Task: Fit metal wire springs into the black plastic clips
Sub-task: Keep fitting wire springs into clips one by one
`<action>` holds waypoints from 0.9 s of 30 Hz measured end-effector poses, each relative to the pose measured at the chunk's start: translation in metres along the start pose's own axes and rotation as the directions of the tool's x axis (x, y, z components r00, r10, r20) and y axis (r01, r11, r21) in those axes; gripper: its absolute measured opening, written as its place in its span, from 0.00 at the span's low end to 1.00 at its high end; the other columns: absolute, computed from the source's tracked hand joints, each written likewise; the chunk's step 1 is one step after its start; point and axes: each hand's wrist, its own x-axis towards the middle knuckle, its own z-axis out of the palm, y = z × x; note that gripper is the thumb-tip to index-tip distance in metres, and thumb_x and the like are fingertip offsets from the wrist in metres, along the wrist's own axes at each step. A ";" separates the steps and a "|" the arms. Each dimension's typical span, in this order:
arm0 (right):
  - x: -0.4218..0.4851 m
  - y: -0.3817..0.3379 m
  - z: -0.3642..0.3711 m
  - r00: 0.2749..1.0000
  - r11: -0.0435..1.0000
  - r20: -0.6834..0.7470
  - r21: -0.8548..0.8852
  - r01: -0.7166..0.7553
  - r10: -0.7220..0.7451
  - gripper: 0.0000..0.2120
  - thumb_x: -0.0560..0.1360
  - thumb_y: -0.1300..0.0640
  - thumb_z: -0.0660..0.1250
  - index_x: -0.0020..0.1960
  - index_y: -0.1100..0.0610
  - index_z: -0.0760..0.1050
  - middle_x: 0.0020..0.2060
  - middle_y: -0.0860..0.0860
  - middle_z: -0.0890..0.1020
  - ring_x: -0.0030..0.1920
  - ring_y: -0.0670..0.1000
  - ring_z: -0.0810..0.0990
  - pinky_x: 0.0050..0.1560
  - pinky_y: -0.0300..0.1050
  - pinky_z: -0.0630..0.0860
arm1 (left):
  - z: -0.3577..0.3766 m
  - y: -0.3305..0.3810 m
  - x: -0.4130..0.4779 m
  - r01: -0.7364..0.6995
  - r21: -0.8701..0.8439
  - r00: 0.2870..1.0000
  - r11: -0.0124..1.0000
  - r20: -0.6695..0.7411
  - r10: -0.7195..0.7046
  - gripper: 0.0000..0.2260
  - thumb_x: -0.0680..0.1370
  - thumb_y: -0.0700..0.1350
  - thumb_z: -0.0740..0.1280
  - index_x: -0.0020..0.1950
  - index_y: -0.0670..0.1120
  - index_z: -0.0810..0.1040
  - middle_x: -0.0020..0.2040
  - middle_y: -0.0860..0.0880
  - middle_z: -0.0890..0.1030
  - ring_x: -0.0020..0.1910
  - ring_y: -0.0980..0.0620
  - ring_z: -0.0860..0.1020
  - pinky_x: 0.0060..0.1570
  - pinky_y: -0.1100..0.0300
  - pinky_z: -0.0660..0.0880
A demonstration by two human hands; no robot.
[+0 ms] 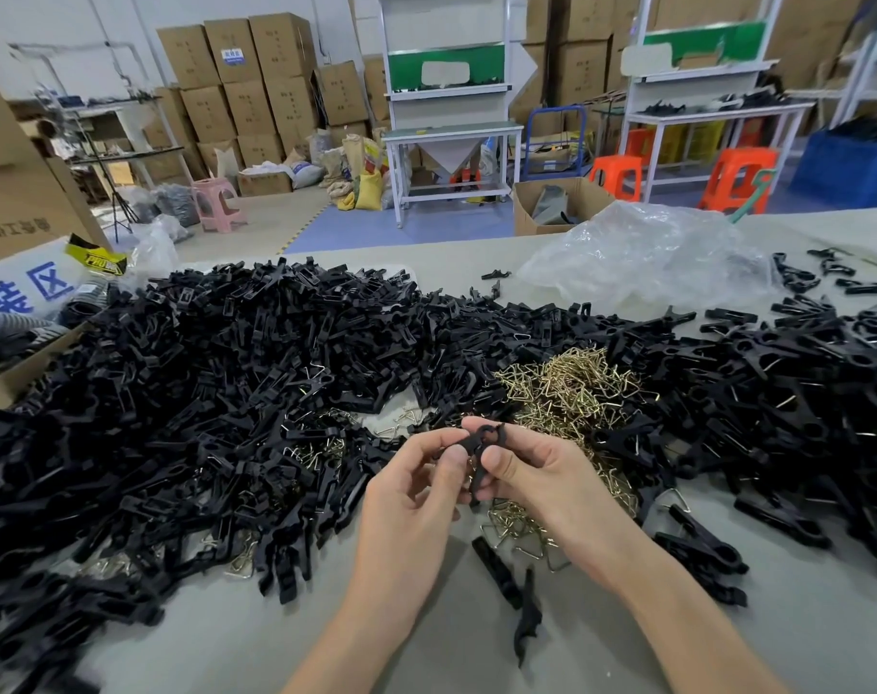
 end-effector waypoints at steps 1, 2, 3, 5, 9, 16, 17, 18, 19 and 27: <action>0.000 0.000 0.000 1.000 1.000 0.001 0.001 0.002 -0.002 0.18 0.73 0.54 0.72 0.62 0.53 0.83 0.42 0.56 0.84 0.41 0.50 0.81 0.48 0.42 0.81 | 0.001 0.000 0.000 0.001 -0.010 1.000 1.000 -0.013 -0.002 0.08 0.81 0.43 0.66 0.51 0.55 0.83 0.41 0.50 0.86 0.37 0.57 0.82 0.38 0.67 0.77; 0.000 0.001 0.000 1.000 1.000 0.001 0.003 0.005 -0.005 0.17 0.73 0.54 0.72 0.62 0.53 0.83 0.42 0.56 0.84 0.42 0.51 0.81 0.49 0.44 0.81 | 0.002 0.001 -0.001 0.000 -0.022 1.000 1.000 -0.023 0.000 0.07 0.81 0.45 0.67 0.51 0.56 0.83 0.41 0.50 0.86 0.37 0.57 0.82 0.38 0.67 0.77; 0.000 0.001 0.001 1.000 1.000 0.001 0.001 0.008 -0.008 0.17 0.73 0.54 0.72 0.61 0.53 0.83 0.42 0.56 0.83 0.42 0.51 0.81 0.51 0.46 0.82 | 0.003 0.001 -0.001 -0.004 -0.037 1.000 0.999 -0.031 0.003 0.07 0.80 0.46 0.67 0.51 0.57 0.83 0.41 0.50 0.86 0.36 0.57 0.82 0.38 0.67 0.77; 0.001 0.002 0.002 1.000 1.000 0.013 -0.017 0.018 -0.018 0.15 0.74 0.53 0.72 0.60 0.53 0.84 0.40 0.55 0.83 0.41 0.51 0.81 0.52 0.50 0.82 | 0.004 0.002 -0.002 -0.013 -0.062 0.999 0.998 -0.041 0.011 0.07 0.79 0.47 0.67 0.52 0.56 0.83 0.40 0.50 0.85 0.35 0.57 0.81 0.37 0.67 0.77; 0.001 0.002 0.003 1.000 1.000 0.007 0.015 0.014 -0.014 0.17 0.72 0.52 0.73 0.61 0.53 0.84 0.38 0.53 0.82 0.40 0.52 0.80 0.48 0.45 0.81 | 0.006 0.002 -0.002 -0.004 -0.054 1.000 0.999 -0.030 0.002 0.09 0.81 0.42 0.66 0.52 0.55 0.83 0.39 0.49 0.85 0.35 0.57 0.80 0.37 0.66 0.76; 0.001 0.002 0.003 0.999 0.997 -0.014 0.056 0.044 -0.043 0.18 0.69 0.53 0.75 0.59 0.47 0.84 0.39 0.53 0.82 0.38 0.51 0.81 0.45 0.43 0.81 | 0.004 0.001 -0.002 -0.006 -0.027 1.000 1.000 0.006 0.006 0.07 0.82 0.39 0.65 0.52 0.49 0.82 0.38 0.50 0.85 0.34 0.58 0.81 0.37 0.67 0.76; 0.001 0.002 0.002 0.999 0.998 -0.019 0.049 0.050 -0.050 0.18 0.69 0.53 0.76 0.59 0.47 0.84 0.39 0.53 0.81 0.37 0.51 0.82 0.44 0.43 0.81 | 0.003 0.002 -0.002 -0.008 -0.033 1.000 0.999 0.016 0.009 0.08 0.82 0.39 0.65 0.52 0.49 0.82 0.38 0.51 0.85 0.34 0.59 0.81 0.37 0.68 0.76; 0.000 0.002 0.002 0.998 0.998 -0.028 0.034 0.057 -0.056 0.17 0.69 0.52 0.76 0.57 0.47 0.84 0.38 0.52 0.81 0.37 0.50 0.82 0.43 0.43 0.82 | 0.002 0.002 -0.001 -0.010 -0.037 1.000 0.999 0.028 0.011 0.09 0.82 0.39 0.64 0.51 0.49 0.83 0.38 0.51 0.85 0.34 0.59 0.81 0.37 0.68 0.76; 0.001 0.002 0.002 0.997 0.998 -0.038 0.019 0.063 -0.062 0.15 0.68 0.52 0.76 0.55 0.48 0.85 0.37 0.52 0.81 0.36 0.49 0.82 0.42 0.43 0.82 | 0.001 0.002 -0.001 -0.011 -0.036 0.999 0.999 0.041 0.012 0.09 0.83 0.41 0.64 0.52 0.51 0.83 0.39 0.51 0.85 0.35 0.59 0.81 0.37 0.67 0.76; 0.004 0.000 -0.009 0.948 0.985 -0.296 0.088 0.149 -0.117 0.09 0.72 0.54 0.72 0.50 0.50 0.87 0.37 0.57 0.86 0.36 0.50 0.84 0.41 0.38 0.82 | -0.014 -0.020 0.004 -0.150 0.667 0.985 0.730 0.164 0.053 0.15 0.81 0.56 0.57 0.66 0.58 0.72 0.49 0.64 0.77 0.49 0.63 0.75 0.52 0.62 0.75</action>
